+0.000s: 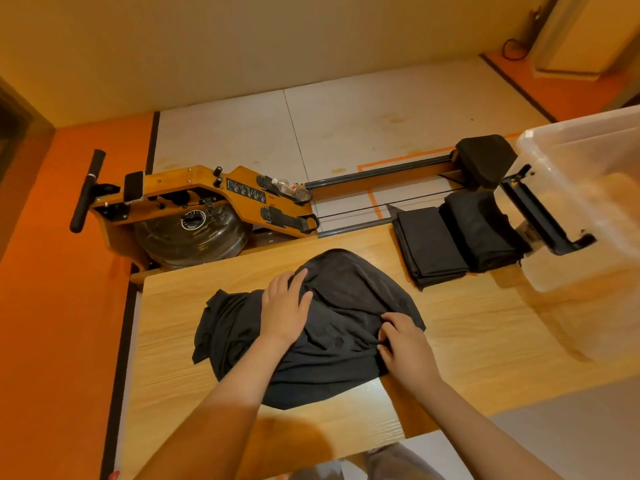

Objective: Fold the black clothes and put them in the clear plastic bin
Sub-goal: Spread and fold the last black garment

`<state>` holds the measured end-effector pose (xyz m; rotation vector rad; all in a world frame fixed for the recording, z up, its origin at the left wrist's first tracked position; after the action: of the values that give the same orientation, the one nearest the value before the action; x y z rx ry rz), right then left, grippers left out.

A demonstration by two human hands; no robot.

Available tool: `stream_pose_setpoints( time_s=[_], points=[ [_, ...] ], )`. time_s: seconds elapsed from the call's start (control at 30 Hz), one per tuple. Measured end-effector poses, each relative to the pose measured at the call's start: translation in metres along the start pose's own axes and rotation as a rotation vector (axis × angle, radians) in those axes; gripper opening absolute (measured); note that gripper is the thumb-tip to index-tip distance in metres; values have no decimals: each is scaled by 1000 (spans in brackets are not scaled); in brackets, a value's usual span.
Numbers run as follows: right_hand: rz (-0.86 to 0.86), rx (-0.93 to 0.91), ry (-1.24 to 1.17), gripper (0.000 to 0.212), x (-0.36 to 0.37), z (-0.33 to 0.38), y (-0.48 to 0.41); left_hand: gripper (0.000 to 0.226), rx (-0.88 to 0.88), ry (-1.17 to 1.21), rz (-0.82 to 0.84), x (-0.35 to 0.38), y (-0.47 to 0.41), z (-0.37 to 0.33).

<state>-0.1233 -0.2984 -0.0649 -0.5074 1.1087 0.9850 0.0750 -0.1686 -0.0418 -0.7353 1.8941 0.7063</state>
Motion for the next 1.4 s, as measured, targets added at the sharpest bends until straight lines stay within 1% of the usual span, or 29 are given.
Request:
stream_pose_setpoints(
  time_s=[0.13,0.17,0.27,0.3,0.33,0.43,0.47,0.5,0.57,0.67,0.87,1.0,1.13,1.17,1.23,1.27,1.3,1.33,1.4],
  points=[
    [-26,9,-9,28,-10,-6,12,61,-110,63,143,7,-48,-6],
    [-12,13,-15,27,-13,-6,15,64,-134,81,169,10,-55,-8],
    [42,11,-71,13,-19,-12,25,71,-169,84,200,13,-73,-10],
    [73,3,-110,11,-21,-13,27,68,-166,75,199,13,-77,-11],
    [100,-14,-146,12,-23,-13,30,59,-166,78,207,15,-80,-12],
    [182,-55,-160,8,-27,-15,36,20,-168,183,263,22,-83,-20],
    [203,-46,-157,7,-30,-17,38,19,-175,261,269,23,-83,-22],
    [206,-33,-164,7,-33,-19,38,26,-179,334,252,19,-82,-23],
    [179,2,-211,7,-43,-26,34,37,-172,374,165,0,-81,-20],
    [126,90,-317,14,-62,-40,19,32,-176,365,11,-45,-82,-10],
    [3,93,-616,22,-113,-36,-20,30,-185,218,-337,-155,-72,11],
    [-32,-4,-658,18,-153,-23,-49,30,-206,190,-475,-219,-56,22],
    [-130,-111,-683,13,-199,-1,-80,34,-277,319,-572,-268,-36,24],
    [-155,-129,-695,12,-210,5,-86,34,-314,382,-571,-275,-33,26],
    [-198,-185,-728,10,-229,20,-95,26,-363,517,-519,-280,-30,28],
    [-209,-217,-753,10,-236,29,-97,19,-373,552,-478,-277,-29,26],
    [-206,-244,-776,9,-240,37,-99,18,-367,539,-432,-272,-28,21],
    [-193,-271,-793,10,-242,46,-99,26,-335,473,-384,-265,-26,13],
    [-125,-321,-825,11,-239,65,-98,59,-156,315,-236,-241,-20,-18]
  ],
)
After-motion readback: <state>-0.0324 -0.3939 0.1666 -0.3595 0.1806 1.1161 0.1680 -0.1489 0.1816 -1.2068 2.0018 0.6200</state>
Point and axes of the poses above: each hand's wrist, its own y-axis away from the middle knuckle, its own x-axis out of the palm, z = x × y, the point moved 5 cm from there along -y, towards the middle knuckle, and after that the axes turned 1 degree about -x, right-handed, at the moved point
